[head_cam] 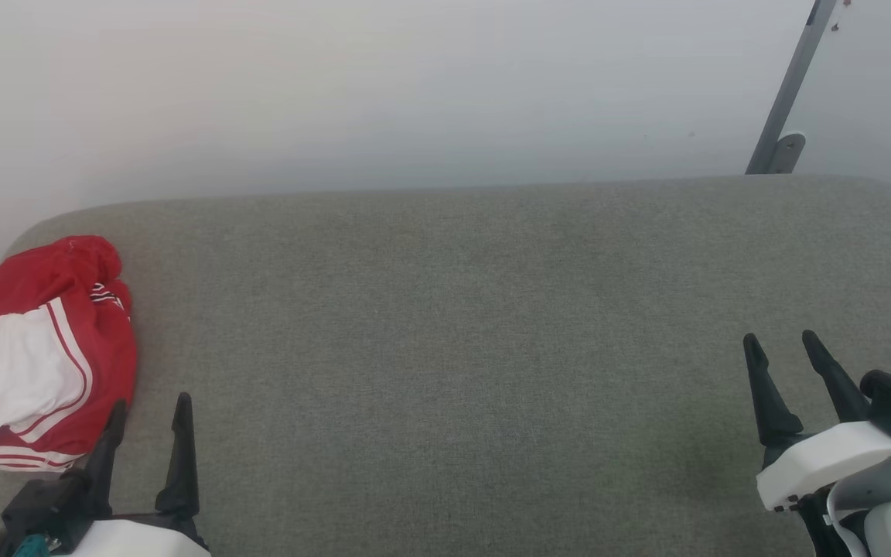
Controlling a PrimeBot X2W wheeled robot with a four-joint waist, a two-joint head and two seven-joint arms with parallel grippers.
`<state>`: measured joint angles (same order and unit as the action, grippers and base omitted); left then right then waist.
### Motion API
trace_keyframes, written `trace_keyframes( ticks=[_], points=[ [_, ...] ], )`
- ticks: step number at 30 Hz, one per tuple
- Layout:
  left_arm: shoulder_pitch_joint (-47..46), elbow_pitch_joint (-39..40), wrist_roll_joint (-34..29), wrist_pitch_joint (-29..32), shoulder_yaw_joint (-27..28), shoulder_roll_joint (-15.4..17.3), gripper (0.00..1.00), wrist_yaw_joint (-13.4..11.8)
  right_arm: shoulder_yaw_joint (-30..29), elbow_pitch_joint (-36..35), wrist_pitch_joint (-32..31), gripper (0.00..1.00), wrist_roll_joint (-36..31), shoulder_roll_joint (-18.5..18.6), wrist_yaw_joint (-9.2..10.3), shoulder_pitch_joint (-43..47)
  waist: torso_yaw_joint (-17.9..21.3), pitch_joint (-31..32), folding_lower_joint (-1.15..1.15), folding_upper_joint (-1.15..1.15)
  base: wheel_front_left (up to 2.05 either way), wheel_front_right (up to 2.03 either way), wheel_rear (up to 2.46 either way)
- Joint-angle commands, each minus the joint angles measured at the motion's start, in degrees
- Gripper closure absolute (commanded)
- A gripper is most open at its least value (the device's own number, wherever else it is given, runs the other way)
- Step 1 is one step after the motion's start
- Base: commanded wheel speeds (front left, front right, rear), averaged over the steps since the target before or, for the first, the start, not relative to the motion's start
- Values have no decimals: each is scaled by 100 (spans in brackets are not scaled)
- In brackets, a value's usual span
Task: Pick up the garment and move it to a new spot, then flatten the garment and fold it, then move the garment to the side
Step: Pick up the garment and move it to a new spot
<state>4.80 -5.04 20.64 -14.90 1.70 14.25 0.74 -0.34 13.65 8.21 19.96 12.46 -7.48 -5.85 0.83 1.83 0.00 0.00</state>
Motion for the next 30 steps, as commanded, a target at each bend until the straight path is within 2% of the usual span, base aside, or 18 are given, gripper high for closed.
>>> trace_keyframes(
  ticks=[1, 6, 13, 30],
  points=[
    [58, -8, 25, -6, -10, 28, 0, -20, -12, -16, -23, 0, -32, -24, -2, 56, -5, 0, 0, 0, 0, 0, 0],
    [9, -47, 59, -9, -5, 19, 0, -25, 28, -34, -45, 0, 1, 2, -2, 20, -65, 7, 0, 0, 0, 0, 0],
    [-55, -106, 225, 39, 102, 36, 0, -64, 246, -56, -150, 0, 35, 86, -2, -16, -403, 83, 0, 0, 0, 0, 0],
    [7, -148, 434, 211, 310, 304, 0, -62, 1234, 262, -99, 0, 295, 114, -2, -467, -1911, 293, 0, 0, 0, 0, 0]
  ],
)
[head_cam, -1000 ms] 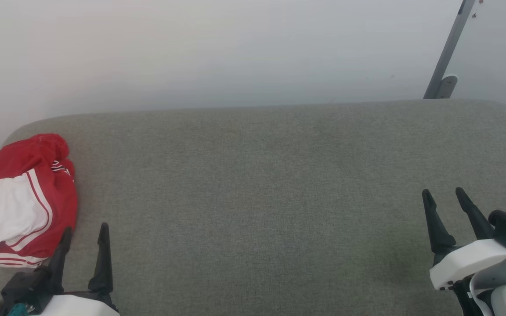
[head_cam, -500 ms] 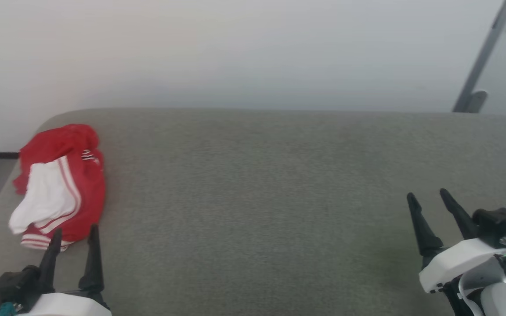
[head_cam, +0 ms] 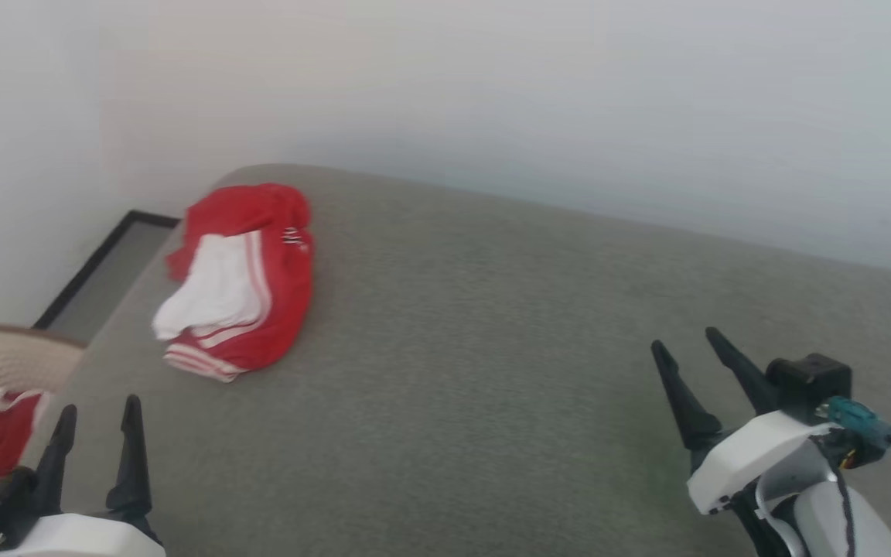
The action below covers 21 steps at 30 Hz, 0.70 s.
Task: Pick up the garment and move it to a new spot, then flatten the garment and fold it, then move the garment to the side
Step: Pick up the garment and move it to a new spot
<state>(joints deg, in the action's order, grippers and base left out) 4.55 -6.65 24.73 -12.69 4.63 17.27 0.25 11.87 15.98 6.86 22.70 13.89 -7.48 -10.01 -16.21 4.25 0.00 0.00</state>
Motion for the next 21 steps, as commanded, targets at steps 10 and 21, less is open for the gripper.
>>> trace_keyframes(
  ticks=[10, 21],
  points=[
    [141, 125, 133, 50, 83, 76, 0, -55, 257, 309, 219, 0, 140, -61, -2, -208, -745, 74, 0, 0, 0, 0, 0],
    [-148, 59, 292, 133, 135, 88, 0, -86, 281, 355, 225, 0, 162, 33, -2, -338, -557, -144, 0, 0, 0, 0, 0]
  ],
)
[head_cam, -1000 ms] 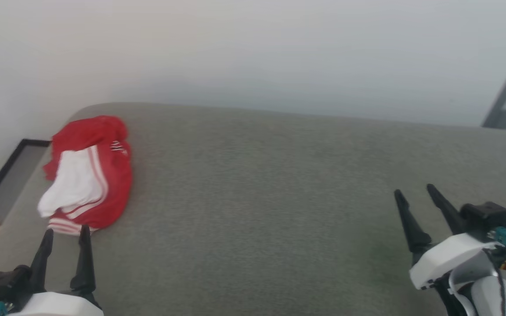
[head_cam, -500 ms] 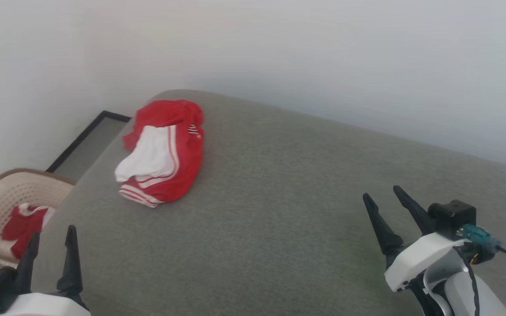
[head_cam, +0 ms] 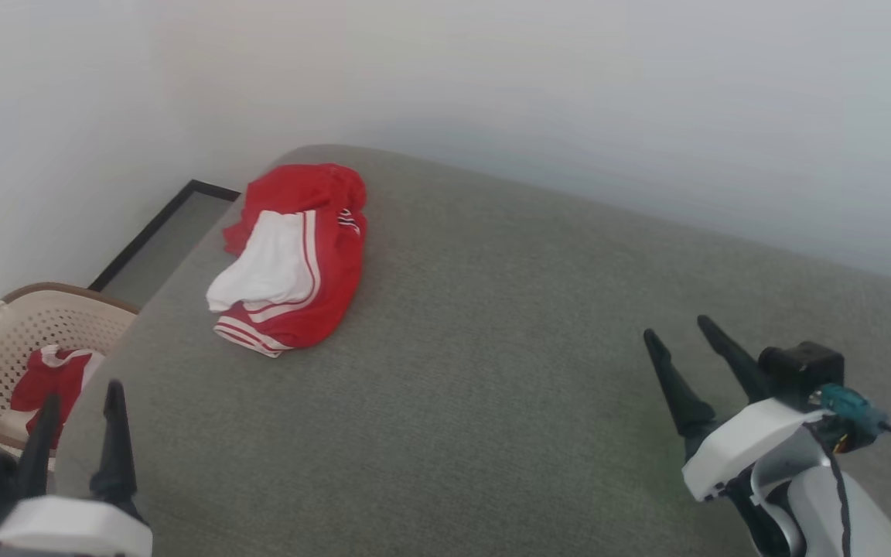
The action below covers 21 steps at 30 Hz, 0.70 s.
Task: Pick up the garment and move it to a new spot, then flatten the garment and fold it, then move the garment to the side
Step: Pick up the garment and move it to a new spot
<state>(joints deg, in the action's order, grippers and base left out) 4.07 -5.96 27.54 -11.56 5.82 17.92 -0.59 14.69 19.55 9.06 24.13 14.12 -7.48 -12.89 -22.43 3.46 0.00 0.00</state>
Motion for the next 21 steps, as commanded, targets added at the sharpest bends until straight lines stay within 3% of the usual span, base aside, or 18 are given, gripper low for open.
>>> trace_keyframes(
  ticks=[1, 10, 21],
  points=[
    [-177, -37, 19, 28, 9, 44, 0, 17, -21, -12, -10, 0, 11, 30, -2, -75, 108, -111, 0, 0, 0, 0, 0],
    [-1288, -610, 101, 220, -77, 286, 0, 149, -150, -260, -133, 0, -90, 226, -2, -335, 582, -709, 0, 0, 0, 0, 0],
    [-3023, -2002, 308, 749, -307, 651, 0, 493, -249, -658, -370, 0, -206, 490, -1, -666, 995, -1569, 0, 0, 0, 0, 0]
  ],
)
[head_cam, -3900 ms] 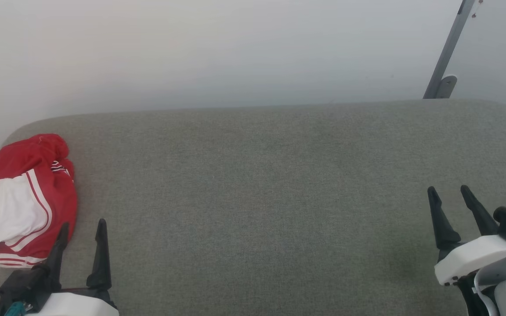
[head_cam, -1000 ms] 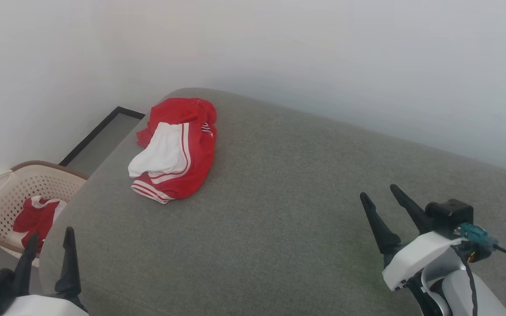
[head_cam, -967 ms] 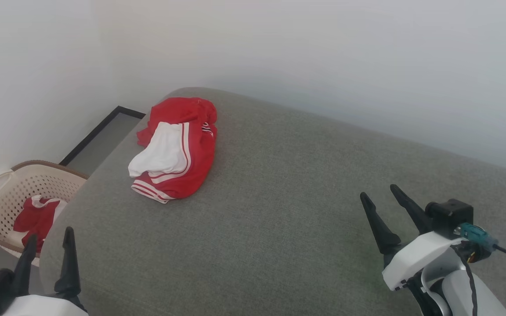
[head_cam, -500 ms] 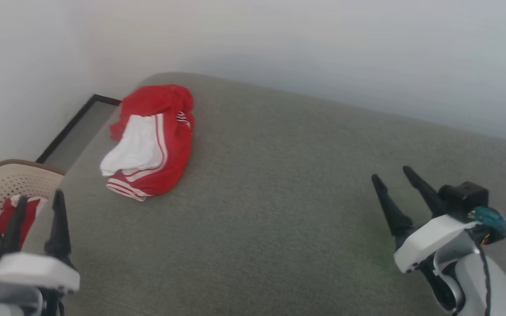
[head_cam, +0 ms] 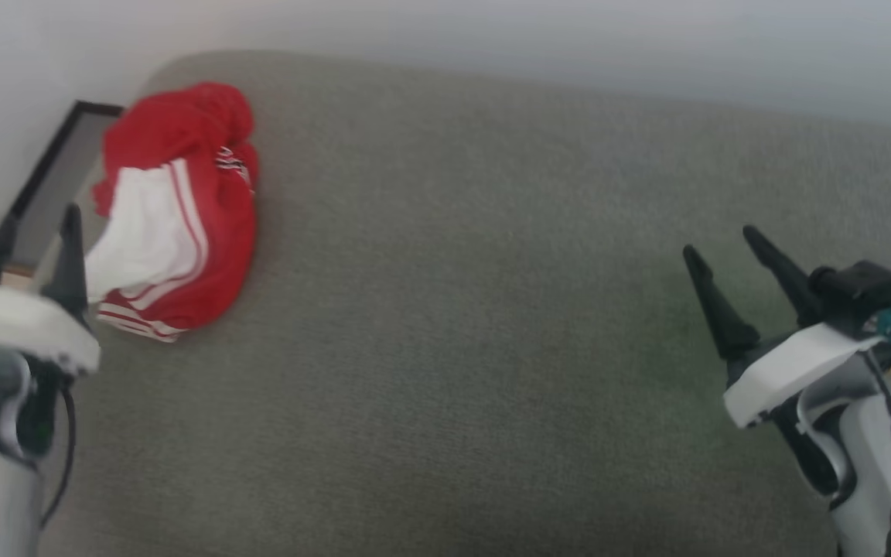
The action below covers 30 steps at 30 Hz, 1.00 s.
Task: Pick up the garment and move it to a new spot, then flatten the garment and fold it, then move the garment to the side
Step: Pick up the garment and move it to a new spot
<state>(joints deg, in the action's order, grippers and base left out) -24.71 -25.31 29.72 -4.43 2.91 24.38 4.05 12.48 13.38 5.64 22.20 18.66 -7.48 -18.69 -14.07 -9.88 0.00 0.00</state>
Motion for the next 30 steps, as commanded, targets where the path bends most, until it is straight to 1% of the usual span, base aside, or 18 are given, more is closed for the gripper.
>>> trace_keyframes(
  ticks=[1, 4, 9, 13, 14, 17, 22, 26, 30],
  points=[
    [-296, -214, 48, 92, -64, 40, 0, 60, -33, -81, -57, 0, -30, 56, -1, -104, 186, -303, 0, 0, 0, 0, 0],
    [-780, -691, 183, 356, -121, 128, 0, 137, -32, -209, -136, 0, -62, 104, -2, -197, 279, -534, 0, 0, 0, 0, 0],
    [-1600, -1655, 393, 977, -268, 266, 0, 236, -84, -471, -287, 0, -140, 223, -1, -333, 405, -963, 0, 0, 0, 0, 0],
    [-2171, -2403, 488, 1425, -351, 283, 0, 273, -158, -683, -401, 0, -173, 295, -2, -416, 485, -1277, 0, 0, 0, 0, 0],
    [-2171, -2403, 488, 1425, -351, 283, 0, 273, -158, -683, -401, 0, -173, 295, -2, -416, 485, -1277, 0, 0, 0, 0, 0],
    [-2506, -2899, 550, 1731, -429, 300, 0, 283, -220, -816, -475, 0, -189, 352, -2, -437, 536, -1493, 0, 0, 0, 0, 0],
    [-2895, -3604, 509, 2133, -635, 219, 0, 309, -339, -1025, -579, 0, -228, 404, -1, -455, 569, -1791, 0, 0, 0, 0, 0],
    [-3024, -4121, 438, 2452, -815, 62, 0, 295, -414, -1138, -639, 0, -254, 427, -1, -465, 581, -1957, 0, 0, 0, 0, 0],
    [-3086, -4465, 416, 2566, -937, -128, 0, 305, -453, -1247, -693, 0, -296, 390, -1, -427, 576, -2026, 0, 0, 0, 0, 0]
  ],
)
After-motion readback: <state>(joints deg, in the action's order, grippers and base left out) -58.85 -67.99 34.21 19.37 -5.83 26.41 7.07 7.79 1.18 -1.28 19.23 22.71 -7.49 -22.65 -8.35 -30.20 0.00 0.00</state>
